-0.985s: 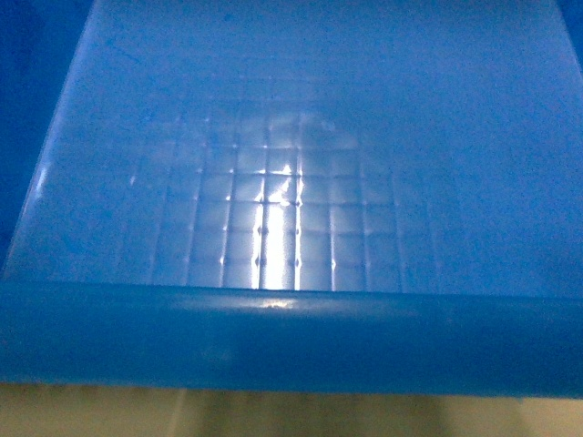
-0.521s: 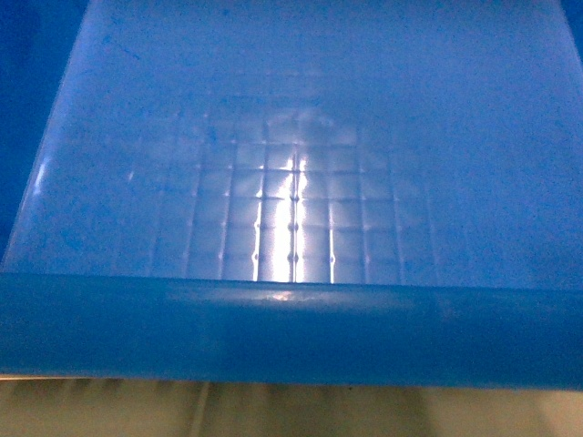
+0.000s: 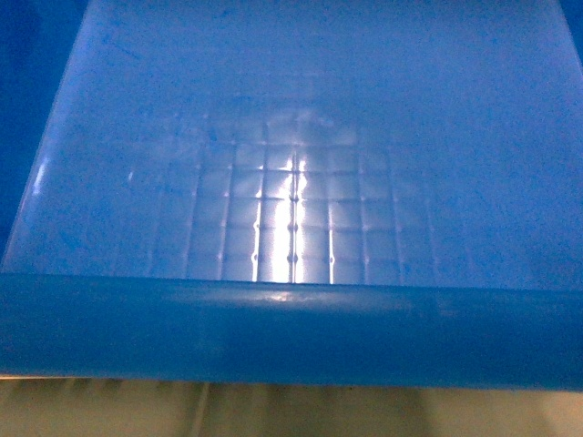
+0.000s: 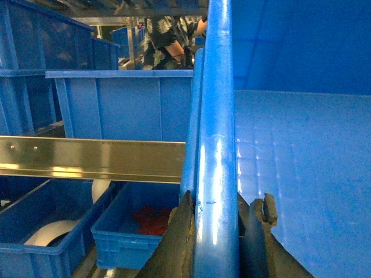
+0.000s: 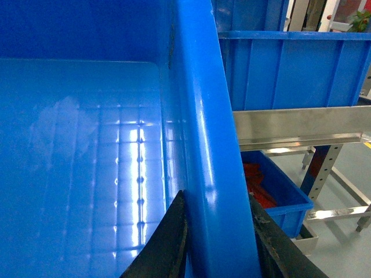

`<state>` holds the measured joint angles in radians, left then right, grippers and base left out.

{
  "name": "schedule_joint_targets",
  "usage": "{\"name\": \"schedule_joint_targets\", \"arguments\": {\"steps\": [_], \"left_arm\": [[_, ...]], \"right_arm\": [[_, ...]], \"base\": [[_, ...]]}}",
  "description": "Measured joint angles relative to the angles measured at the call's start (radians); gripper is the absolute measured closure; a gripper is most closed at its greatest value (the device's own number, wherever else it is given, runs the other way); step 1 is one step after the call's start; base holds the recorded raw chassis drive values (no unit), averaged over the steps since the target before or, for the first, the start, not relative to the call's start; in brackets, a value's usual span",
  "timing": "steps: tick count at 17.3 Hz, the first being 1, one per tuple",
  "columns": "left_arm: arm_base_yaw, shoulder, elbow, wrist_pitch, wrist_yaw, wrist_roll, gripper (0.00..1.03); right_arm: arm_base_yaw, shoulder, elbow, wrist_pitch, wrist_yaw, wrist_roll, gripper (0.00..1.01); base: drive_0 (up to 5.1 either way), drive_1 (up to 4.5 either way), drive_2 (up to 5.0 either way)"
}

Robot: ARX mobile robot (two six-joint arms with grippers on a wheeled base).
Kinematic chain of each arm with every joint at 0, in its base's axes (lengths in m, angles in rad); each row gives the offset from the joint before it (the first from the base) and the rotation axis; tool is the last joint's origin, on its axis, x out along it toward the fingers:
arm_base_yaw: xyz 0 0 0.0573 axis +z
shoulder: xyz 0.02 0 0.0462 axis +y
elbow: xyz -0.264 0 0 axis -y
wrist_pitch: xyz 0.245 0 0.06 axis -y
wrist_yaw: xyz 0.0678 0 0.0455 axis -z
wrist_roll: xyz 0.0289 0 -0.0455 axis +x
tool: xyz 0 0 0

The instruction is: Place box next to blue box on left shelf

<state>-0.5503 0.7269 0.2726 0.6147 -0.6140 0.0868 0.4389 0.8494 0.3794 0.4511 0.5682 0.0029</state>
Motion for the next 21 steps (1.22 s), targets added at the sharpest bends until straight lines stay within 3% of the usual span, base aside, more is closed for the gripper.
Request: {"name": "schedule_joint_targets", "arguments": {"steps": [21], "left_arm": [[0.0,0.0,0.0,0.001,0.001,0.0,0.92]], "right_arm": [[0.0,0.0,0.0,0.0,0.001,0.0,0.81]], "base": [[0.0,0.0,0.0]]}}
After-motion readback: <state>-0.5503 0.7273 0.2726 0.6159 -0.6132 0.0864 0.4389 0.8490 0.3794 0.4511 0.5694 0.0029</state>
